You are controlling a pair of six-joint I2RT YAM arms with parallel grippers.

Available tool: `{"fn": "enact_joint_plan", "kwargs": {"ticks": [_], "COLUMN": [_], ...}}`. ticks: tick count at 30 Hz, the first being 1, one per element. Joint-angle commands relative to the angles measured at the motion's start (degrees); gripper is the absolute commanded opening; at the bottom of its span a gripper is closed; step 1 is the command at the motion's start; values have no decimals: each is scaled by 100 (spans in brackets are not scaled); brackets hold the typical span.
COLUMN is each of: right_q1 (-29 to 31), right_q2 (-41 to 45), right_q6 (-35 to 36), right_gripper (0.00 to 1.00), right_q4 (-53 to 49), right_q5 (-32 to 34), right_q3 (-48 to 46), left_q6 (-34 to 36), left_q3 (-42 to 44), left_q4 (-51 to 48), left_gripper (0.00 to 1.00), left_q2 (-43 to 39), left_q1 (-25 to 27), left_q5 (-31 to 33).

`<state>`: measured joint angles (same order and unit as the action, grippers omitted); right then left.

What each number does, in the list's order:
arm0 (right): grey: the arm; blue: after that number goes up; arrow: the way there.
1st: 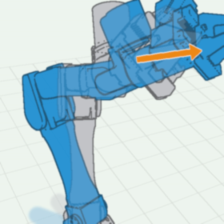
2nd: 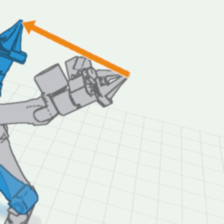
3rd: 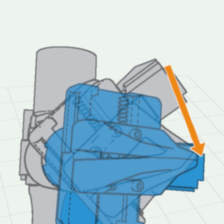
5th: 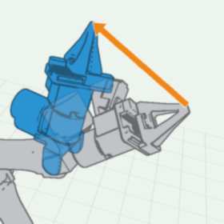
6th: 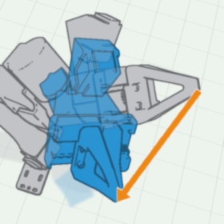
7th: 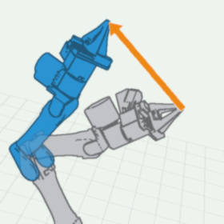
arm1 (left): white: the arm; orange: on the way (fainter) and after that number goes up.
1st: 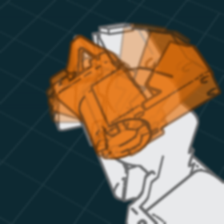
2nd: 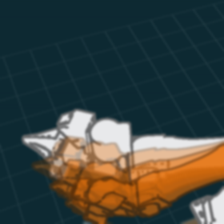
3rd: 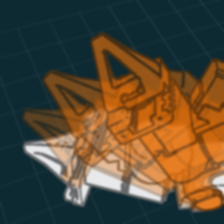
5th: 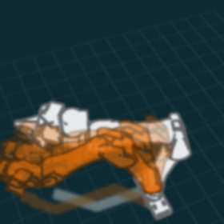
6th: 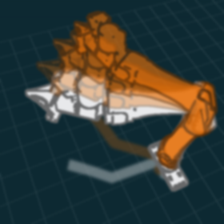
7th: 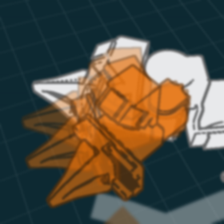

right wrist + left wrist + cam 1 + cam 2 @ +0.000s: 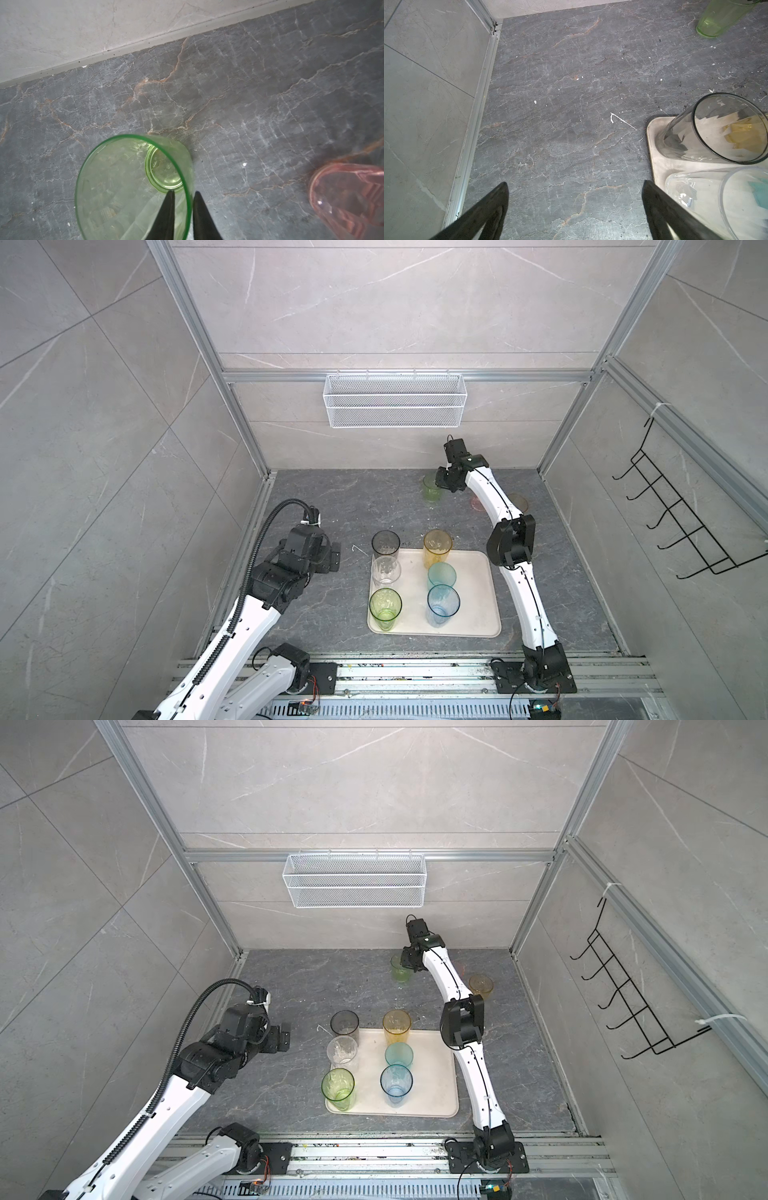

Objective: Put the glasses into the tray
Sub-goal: 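Lower the right gripper and close it on the green cup's rim, then lift the green cup off the table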

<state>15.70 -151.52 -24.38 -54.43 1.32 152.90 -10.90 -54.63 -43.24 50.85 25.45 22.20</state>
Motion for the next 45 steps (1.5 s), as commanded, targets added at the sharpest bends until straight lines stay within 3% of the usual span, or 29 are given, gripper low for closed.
{"fn": "enact_joint_plan", "kwargs": {"ticks": [1,8,15,31,40,45], "right_q1": [-9,-14,-38,-42,-38,-31], "right_q2": [-193,-242,-338,-144,647,1186], "right_q6": [-29,-23,-36,89,373,451], "right_gripper": [19,17,24,3,0,0], "right_q4": [-120,-129,-199,-463,-1007,-1133], "right_q5": [-95,-121,-137,-207,1,-7], "right_q3": [187,198,318,510,364,-291], "left_q6": [79,79,80,92,97,101], "left_q3": [9,5,8,-12,-14,-15], "left_q4": [84,79,88,93,88,88], "left_gripper": [100,100,100,100,100,100], "left_q2": [-31,-26,-55,-21,-25,-32], "left_q1": [-14,-14,-14,-14,-14,-14], "left_q5": [4,-8,-7,-30,-37,-57]}}
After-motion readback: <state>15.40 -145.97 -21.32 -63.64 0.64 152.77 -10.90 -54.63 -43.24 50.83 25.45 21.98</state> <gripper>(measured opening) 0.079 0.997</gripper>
